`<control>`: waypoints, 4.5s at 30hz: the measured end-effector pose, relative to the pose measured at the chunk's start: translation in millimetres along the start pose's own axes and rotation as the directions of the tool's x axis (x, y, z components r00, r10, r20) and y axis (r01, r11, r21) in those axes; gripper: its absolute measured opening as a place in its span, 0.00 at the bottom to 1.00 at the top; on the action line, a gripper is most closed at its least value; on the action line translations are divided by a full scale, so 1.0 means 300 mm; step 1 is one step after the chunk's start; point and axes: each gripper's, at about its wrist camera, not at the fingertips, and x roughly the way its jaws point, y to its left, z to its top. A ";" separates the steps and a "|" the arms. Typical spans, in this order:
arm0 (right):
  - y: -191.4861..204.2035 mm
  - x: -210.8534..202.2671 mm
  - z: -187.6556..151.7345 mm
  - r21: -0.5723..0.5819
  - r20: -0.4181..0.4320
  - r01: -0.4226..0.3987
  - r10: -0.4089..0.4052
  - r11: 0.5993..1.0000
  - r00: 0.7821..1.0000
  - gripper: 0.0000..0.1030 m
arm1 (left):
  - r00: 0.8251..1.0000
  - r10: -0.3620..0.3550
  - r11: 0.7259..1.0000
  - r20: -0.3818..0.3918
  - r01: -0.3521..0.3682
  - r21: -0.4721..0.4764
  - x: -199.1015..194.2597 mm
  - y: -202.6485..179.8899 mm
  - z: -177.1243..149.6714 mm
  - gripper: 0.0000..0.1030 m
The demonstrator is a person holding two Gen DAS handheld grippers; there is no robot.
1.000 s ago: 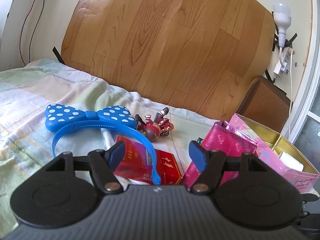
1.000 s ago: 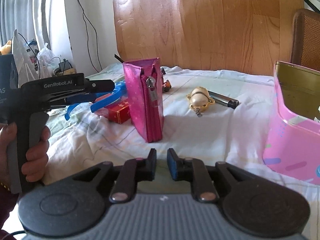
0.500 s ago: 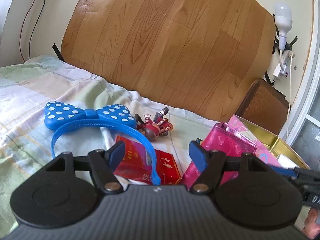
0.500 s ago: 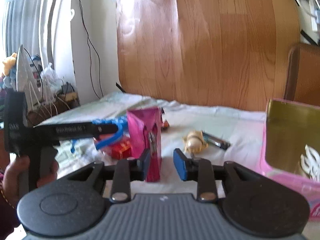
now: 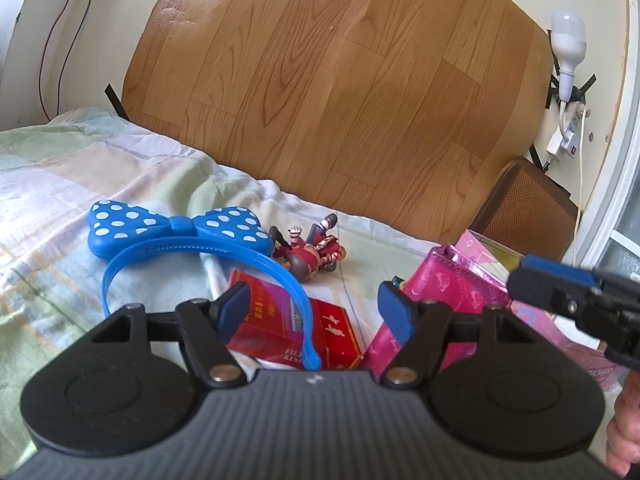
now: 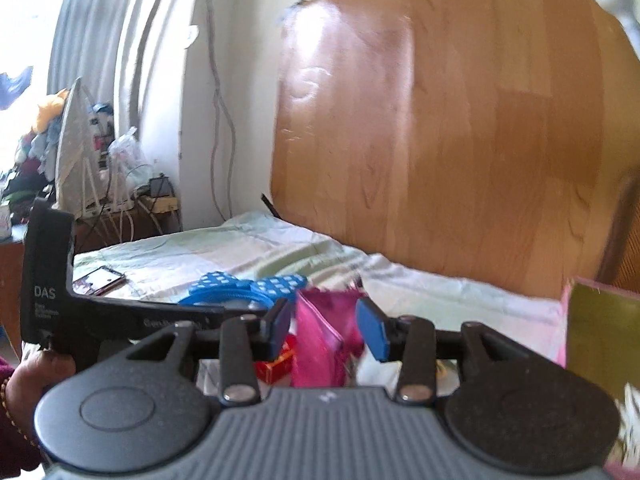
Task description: Organize rigid objects
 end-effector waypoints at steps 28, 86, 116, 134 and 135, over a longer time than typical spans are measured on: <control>-0.182 -0.142 -0.219 0.292 -0.252 0.141 -0.066 0.946 0.965 0.26 | 1.000 -0.013 1.000 -0.013 0.012 -0.011 0.004 -0.001 -0.004 0.70; -0.435 -0.388 -0.179 0.216 0.025 0.362 -0.376 0.907 0.926 0.23 | 0.846 -0.432 0.828 -0.312 0.509 0.235 0.294 -0.741 0.038 0.52; -0.281 -0.238 -0.144 0.233 0.046 0.221 -0.238 0.947 0.970 0.45 | 0.981 -0.095 0.962 -0.167 0.133 0.237 -0.093 -0.283 -0.030 0.61; 0.000 0.369 0.007 0.359 -0.224 -0.109 0.198 0.927 0.954 0.33 | 0.945 0.269 0.950 -0.184 -0.292 -0.113 -0.073 0.224 0.077 0.50; 0.013 0.390 0.005 0.357 -0.243 -0.114 0.210 0.927 0.947 0.26 | 0.947 0.264 0.952 -0.185 -0.286 -0.107 -0.063 0.230 0.076 0.42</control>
